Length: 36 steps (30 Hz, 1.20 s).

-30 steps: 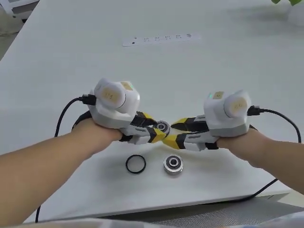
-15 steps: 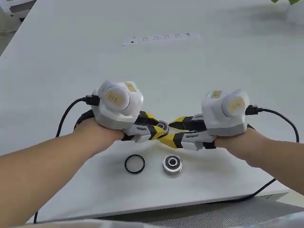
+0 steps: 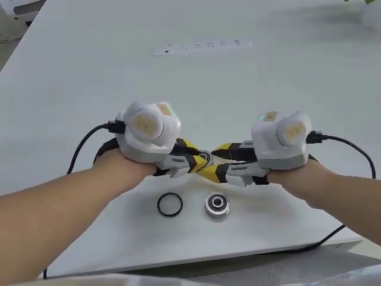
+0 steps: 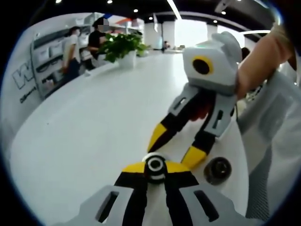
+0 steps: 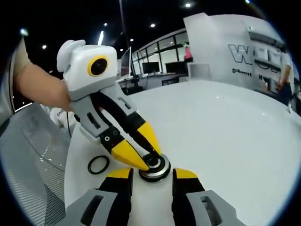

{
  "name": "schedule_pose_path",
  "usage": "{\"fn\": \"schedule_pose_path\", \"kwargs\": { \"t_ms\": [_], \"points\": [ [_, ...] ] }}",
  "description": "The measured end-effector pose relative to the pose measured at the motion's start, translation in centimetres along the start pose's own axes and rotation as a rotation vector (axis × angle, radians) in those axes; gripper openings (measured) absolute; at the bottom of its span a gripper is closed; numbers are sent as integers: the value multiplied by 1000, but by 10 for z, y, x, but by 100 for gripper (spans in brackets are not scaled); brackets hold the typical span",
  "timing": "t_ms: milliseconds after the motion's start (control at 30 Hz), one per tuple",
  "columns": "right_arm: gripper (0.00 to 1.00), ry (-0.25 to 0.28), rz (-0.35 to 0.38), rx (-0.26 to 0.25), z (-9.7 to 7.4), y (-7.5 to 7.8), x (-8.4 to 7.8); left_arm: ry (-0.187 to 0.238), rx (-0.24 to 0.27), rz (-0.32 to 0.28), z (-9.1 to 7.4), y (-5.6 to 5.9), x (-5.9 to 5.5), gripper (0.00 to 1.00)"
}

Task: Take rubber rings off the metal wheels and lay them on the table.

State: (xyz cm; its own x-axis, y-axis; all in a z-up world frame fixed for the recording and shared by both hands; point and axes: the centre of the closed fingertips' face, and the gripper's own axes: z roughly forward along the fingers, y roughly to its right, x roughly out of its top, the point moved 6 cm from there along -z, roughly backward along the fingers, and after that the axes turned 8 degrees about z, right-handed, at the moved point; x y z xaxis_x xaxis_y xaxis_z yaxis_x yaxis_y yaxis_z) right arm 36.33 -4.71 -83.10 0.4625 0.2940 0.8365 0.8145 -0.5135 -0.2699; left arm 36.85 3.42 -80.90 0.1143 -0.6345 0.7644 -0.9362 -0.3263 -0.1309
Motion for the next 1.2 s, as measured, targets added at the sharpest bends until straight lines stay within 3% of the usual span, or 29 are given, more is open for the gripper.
{"fn": "schedule_pose_path", "kwargs": {
  "t_ms": [500,933,1200],
  "points": [
    [23,6,-9,-17,-1,-1,-1,6,20,-10,0,1,-1,14],
    [20,-6,-67,-31,-5,-2,-2,9,27,-10,0,2,-1,14],
    [12,-19,-66,-36,-10,1,-6,9,27,-9,0,2,-1,13]
  ]
}}
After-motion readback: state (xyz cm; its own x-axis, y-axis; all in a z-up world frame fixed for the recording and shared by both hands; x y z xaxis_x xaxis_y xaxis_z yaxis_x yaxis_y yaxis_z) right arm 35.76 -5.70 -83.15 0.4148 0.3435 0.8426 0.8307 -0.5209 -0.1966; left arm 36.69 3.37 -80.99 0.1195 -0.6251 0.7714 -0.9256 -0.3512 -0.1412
